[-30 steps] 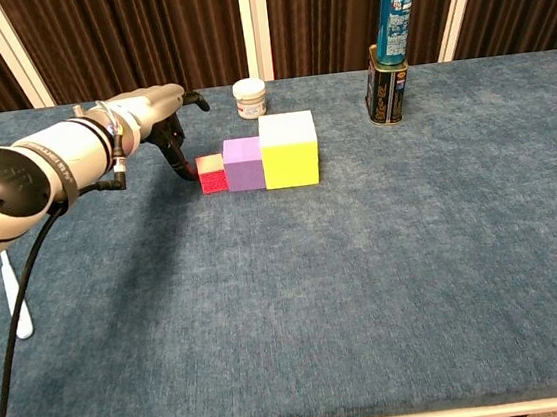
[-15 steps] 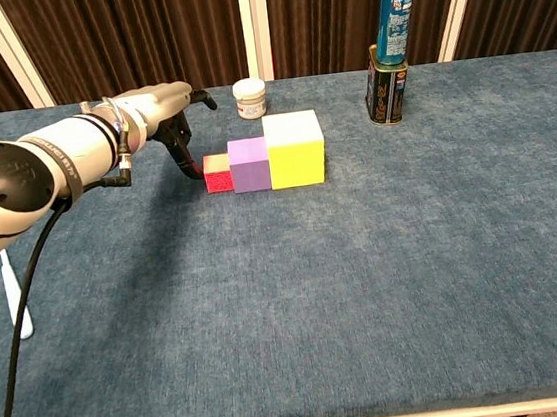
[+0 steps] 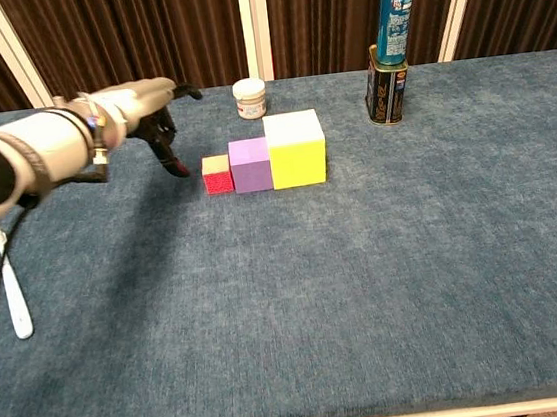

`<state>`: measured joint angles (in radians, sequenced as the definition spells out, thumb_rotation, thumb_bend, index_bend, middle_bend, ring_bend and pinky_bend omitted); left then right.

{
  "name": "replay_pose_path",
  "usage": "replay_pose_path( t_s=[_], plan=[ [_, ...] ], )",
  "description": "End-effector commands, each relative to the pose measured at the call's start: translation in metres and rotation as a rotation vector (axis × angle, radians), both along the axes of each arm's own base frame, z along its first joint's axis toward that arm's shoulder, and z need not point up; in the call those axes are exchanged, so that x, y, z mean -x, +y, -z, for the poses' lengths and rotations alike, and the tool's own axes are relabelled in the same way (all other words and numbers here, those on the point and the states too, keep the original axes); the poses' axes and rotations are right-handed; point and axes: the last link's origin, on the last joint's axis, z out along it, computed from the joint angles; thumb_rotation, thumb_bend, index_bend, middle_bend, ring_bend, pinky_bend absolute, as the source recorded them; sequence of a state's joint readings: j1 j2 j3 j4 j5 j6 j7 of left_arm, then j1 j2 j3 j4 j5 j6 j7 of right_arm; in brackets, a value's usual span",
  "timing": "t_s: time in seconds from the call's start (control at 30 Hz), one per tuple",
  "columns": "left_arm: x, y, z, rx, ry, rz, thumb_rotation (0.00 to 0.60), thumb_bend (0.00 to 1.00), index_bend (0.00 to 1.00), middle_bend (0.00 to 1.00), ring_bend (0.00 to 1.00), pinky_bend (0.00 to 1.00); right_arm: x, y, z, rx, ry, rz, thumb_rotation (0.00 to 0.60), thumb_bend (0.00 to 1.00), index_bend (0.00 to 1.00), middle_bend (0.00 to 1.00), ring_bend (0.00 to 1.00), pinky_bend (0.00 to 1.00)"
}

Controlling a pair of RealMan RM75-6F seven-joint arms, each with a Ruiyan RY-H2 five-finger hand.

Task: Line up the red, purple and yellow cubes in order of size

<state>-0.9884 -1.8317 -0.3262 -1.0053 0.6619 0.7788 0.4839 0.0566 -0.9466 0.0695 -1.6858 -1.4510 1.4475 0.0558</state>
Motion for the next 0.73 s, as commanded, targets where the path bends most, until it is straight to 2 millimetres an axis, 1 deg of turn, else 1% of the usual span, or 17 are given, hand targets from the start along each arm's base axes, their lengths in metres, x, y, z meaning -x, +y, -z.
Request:
replay_pose_path(
  t_s=[0.03,0.1,0.13,0.17,0.2,0.23,0.3,0.37,0.4,0.47,0.53,0.63,0.73],
  plan=[
    [0.030,-0.011,-0.055,-0.135,-0.050,-0.043,0.600,0.13,0.13,0.85,0.89,1.00,0.001,-0.002,0.000,-0.004,-0.005,-0.002,0.600,0.23,0.11,0.18,0.02,0.11],
    [0.044,-0.018,-0.082,-0.204,-0.068,-0.048,0.600,0.13,0.13,0.79,0.80,0.95,0.003,-0.004,0.000,-0.009,-0.011,0.000,0.600,0.23,0.11,0.17,0.02,0.11],
    [0.054,-0.024,-0.100,-0.254,-0.078,-0.050,0.600,0.13,0.14,0.74,0.73,0.90,0.003,-0.006,0.001,-0.010,-0.015,-0.004,0.600,0.23,0.11,0.17,0.02,0.11],
    [0.062,-0.030,-0.112,-0.288,-0.081,-0.047,0.600,0.13,0.14,0.69,0.67,0.82,0.003,-0.007,0.001,-0.010,-0.022,-0.010,0.600,0.23,0.11,0.17,0.02,0.11],
    [0.071,-0.036,-0.125,-0.323,-0.086,-0.045,0.600,0.13,0.15,0.65,0.62,0.77,0.004,-0.008,0.002,-0.010,-0.034,-0.016,0.600,0.23,0.11,0.16,0.02,0.11],
    [0.082,-0.045,-0.139,-0.363,-0.090,-0.042,0.600,0.13,0.16,0.59,0.54,0.67,0.004,-0.010,0.004,-0.013,-0.049,-0.022,0.600,0.24,0.11,0.15,0.02,0.11],
    [0.097,-0.059,-0.158,-0.399,-0.088,-0.026,0.600,0.13,0.18,0.46,0.41,0.50,0.006,-0.013,0.005,-0.018,-0.060,-0.030,0.600,0.24,0.10,0.13,0.02,0.11],
    [0.118,-0.080,-0.176,-0.427,-0.060,-0.001,0.600,0.13,0.18,0.38,0.33,0.39,0.007,-0.017,0.009,-0.023,-0.072,-0.043,0.600,0.25,0.08,0.09,0.00,0.11],
    [0.123,-0.086,-0.179,-0.433,-0.048,0.004,0.600,0.13,0.18,0.35,0.30,0.35,0.007,-0.018,0.010,-0.024,-0.075,-0.048,0.600,0.25,0.06,0.07,0.00,0.11],
    [0.138,-0.105,-0.189,-0.448,-0.007,0.020,0.600,0.13,0.18,0.30,0.27,0.29,0.006,-0.021,0.013,-0.027,-0.089,-0.069,0.600,0.26,0.02,0.05,0.00,0.10],
    [0.152,-0.123,-0.196,-0.462,0.022,0.015,0.600,0.12,0.18,0.28,0.26,0.27,0.005,-0.022,0.015,-0.025,-0.095,-0.085,0.600,0.27,0.00,0.04,0.00,0.09],
    [0.165,-0.148,-0.202,-0.465,0.043,0.004,0.600,0.12,0.18,0.28,0.25,0.25,0.004,-0.021,0.017,-0.020,-0.095,-0.100,0.600,0.27,0.00,0.04,0.00,0.09],
    [0.173,-0.168,-0.207,-0.470,0.065,-0.008,0.600,0.12,0.18,0.28,0.25,0.24,0.001,-0.019,0.018,-0.009,-0.095,-0.113,0.600,0.27,0.00,0.04,0.00,0.09]
  ],
)
